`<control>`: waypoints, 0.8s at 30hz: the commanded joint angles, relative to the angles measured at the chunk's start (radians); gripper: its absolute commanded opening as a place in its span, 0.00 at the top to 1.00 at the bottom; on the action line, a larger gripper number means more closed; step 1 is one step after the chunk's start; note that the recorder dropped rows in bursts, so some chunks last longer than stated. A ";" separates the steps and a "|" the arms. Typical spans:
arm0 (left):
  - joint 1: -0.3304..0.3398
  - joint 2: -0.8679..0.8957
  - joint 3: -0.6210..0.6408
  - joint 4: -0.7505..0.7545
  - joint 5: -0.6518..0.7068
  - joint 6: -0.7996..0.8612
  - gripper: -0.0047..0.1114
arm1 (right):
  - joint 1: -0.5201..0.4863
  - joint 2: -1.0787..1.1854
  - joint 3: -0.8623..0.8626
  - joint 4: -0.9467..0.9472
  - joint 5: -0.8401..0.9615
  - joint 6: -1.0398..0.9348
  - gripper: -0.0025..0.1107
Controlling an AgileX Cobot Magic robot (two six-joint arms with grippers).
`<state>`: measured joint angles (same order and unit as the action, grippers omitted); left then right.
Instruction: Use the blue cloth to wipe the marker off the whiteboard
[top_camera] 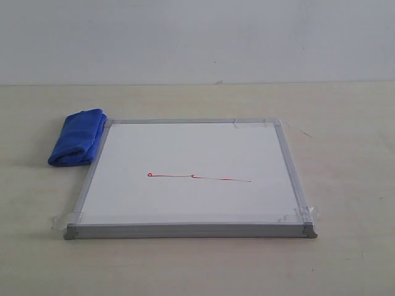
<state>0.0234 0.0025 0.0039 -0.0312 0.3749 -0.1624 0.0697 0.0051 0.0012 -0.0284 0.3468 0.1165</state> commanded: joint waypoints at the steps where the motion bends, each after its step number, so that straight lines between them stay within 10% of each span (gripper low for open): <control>1: 0.002 -0.002 -0.004 -0.005 -0.010 -0.003 0.92 | -0.001 -0.005 -0.001 -0.007 -0.004 -0.004 0.97; 24: 0.002 -0.002 -0.060 -0.064 -0.056 -0.007 0.92 | -0.001 -0.005 -0.001 -0.007 -0.004 -0.004 0.97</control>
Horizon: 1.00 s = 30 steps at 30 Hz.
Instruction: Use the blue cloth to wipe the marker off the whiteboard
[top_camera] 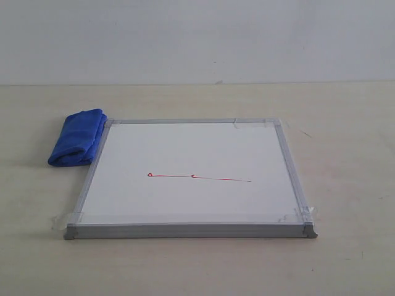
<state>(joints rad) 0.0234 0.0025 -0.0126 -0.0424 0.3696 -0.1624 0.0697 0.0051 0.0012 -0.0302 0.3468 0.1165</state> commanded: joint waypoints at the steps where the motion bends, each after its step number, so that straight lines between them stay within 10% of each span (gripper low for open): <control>1: 0.002 -0.002 -0.061 -0.075 -0.060 -0.007 0.92 | -0.001 -0.005 -0.001 -0.005 -0.004 -0.004 0.97; 13: 0.002 -0.002 -0.352 -0.177 -0.082 -0.007 0.92 | -0.001 -0.005 -0.001 -0.005 -0.004 -0.004 0.97; 30: 0.002 0.090 -0.371 -0.264 -0.173 0.050 0.92 | -0.001 -0.005 -0.001 -0.005 -0.008 -0.004 0.97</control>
<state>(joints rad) 0.0234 0.0219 -0.3705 -0.2955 0.1999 -0.1451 0.0697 0.0051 0.0012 -0.0302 0.3468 0.1165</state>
